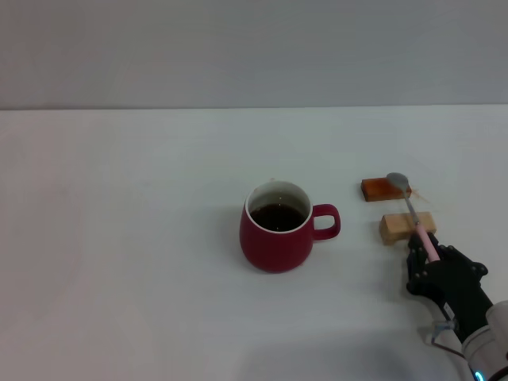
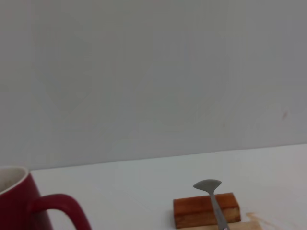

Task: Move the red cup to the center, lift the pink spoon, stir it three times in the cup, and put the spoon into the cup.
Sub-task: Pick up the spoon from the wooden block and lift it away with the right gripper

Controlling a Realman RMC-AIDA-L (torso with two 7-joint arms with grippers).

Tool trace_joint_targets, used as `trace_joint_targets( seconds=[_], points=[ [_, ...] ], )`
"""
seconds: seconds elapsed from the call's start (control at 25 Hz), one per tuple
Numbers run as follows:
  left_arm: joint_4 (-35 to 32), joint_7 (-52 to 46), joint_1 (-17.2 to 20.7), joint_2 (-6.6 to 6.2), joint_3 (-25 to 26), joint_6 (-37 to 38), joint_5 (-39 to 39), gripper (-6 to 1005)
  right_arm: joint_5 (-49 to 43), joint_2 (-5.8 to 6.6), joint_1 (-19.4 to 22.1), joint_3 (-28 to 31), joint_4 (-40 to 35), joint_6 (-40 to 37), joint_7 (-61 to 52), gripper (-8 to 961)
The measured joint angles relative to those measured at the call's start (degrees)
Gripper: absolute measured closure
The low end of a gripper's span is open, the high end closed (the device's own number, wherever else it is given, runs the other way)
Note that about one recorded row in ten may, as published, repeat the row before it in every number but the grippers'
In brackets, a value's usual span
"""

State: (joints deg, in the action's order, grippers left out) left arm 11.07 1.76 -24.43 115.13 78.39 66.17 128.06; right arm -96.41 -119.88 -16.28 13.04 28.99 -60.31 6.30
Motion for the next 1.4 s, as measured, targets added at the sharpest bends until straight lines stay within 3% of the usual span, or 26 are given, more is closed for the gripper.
trace_joint_targets(
  seconds=[0.64, 1.12, 1.4],
  points=[
    [-0.69, 0.0, -0.28, -0.09, 0.0, -0.46, 0.0, 156, 0.0, 0.57, 0.28, 2.76, 3.03, -1.09, 3.26, 797],
    [-0.8, 0.0, -0.4, -0.15, 0.0, -0.53, 0.0, 156, -0.01, 0.9, 1.28, 7.05, 5.52, -9.6, 5.58, 797],
    [-0.79, 0.0, -0.52, 0.16, 0.0, -0.56, 0.0, 156, -0.36, 1.15, 0.27, 9.28, 8.8, -10.17, 5.61, 797]
  ],
)
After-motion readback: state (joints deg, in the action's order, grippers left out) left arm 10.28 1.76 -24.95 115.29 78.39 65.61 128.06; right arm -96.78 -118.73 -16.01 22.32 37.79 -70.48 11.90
